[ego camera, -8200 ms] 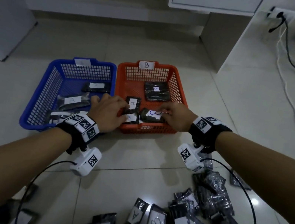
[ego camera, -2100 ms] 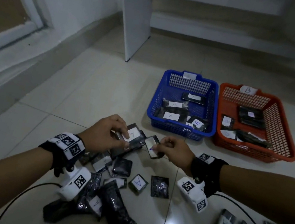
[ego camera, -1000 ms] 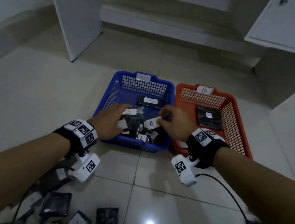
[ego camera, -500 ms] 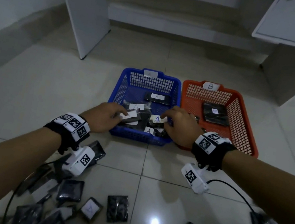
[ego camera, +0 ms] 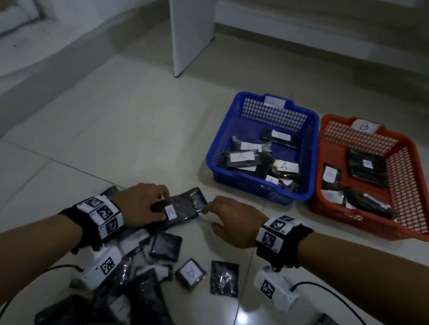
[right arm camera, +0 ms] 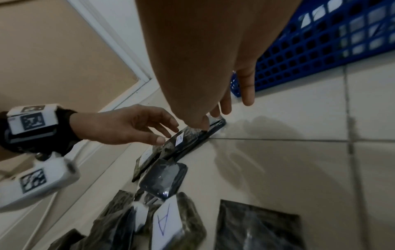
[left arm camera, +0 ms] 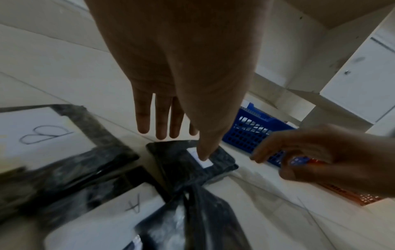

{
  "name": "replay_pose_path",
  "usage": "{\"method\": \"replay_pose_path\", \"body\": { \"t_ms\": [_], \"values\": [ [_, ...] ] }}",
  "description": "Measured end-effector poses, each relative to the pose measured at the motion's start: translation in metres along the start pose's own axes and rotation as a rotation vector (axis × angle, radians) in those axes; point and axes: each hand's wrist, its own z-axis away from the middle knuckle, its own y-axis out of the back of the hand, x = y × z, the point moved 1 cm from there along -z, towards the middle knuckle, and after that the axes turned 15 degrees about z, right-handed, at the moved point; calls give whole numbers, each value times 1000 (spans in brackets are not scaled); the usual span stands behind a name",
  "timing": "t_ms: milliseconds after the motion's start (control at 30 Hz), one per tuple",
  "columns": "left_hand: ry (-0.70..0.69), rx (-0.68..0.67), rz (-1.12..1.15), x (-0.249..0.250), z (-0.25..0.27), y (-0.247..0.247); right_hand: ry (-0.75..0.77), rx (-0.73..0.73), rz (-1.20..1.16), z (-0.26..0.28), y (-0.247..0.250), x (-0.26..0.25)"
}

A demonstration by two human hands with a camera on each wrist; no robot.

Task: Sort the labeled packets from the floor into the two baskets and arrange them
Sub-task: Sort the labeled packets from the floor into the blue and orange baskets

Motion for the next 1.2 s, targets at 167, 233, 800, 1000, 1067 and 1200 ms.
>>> {"method": "replay_pose_path", "body": {
  "t_ms": [167,233,800,1000,1067,1200],
  "values": [
    [36,69,-17,-15,3,-5,-28,74,-155,-45,-13,-5],
    [38,101,59,-19,3,1,-18,61,-125,-54,-18,-4],
    [-21,346,431,-32,35,47,-97,92,-98,-74,-23,0],
    [-73,344,462,-28,41,45,-99,61,-117,-72,-13,-3],
    [-85,372,496,-26,40,44,-95,119,-199,-64,-9,2],
    [-118,422,650,-11,35,43,-67,176,-355,-39,-2,15]
  ]
}}
